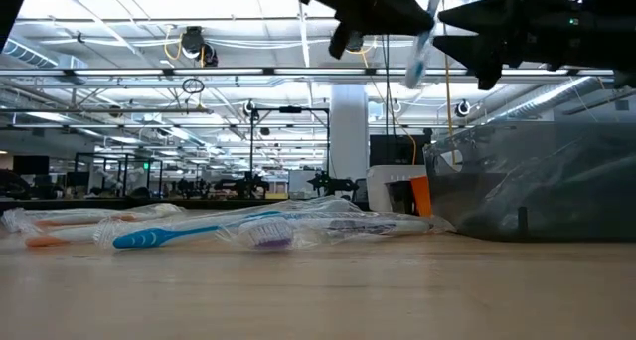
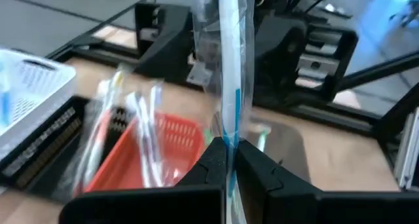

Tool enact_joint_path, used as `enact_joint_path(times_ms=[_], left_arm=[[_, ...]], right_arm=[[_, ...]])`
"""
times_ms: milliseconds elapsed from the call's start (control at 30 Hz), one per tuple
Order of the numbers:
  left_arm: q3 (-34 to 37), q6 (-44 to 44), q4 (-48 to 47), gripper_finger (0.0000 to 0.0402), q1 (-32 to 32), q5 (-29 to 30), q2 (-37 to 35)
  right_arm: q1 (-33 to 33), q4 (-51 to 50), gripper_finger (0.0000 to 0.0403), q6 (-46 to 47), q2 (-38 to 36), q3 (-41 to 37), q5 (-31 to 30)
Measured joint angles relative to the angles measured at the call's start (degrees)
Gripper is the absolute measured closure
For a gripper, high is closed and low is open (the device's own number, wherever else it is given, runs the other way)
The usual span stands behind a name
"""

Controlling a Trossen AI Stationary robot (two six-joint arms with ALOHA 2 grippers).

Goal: Pick & Place Toothbrushes
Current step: Put the blue toothbrush into the white bin

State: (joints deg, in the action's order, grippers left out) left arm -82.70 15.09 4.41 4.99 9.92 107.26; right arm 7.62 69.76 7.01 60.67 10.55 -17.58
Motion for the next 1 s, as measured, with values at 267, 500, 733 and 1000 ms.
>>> enact_joint_path(times_ms=[267,500,733,1000], left_arm=[[0.0,-1.0,3.0,0.0391,-0.1,-0.5,2.3],[0.0,-1.9,1.7,0.0395,-0.2,0.6,2.0],[0.0,-3.0,0.9,0.0395,-0.6,2.2,1.4],[0.0,-3.0,0.1,0.0395,-1.3,2.6,1.4]], right_arm=[[0.0,0.0,0.0193,-0.2,5.7,3.8,-0.1],[0.0,0.0,0.0206,-0.8,6.0,4.1,-0.4],[0.0,0.2,0.0217,-2.1,3.3,4.1,-0.4],[0.0,0.0,0.0218,-1.7,2.0,4.1,-0.1]])
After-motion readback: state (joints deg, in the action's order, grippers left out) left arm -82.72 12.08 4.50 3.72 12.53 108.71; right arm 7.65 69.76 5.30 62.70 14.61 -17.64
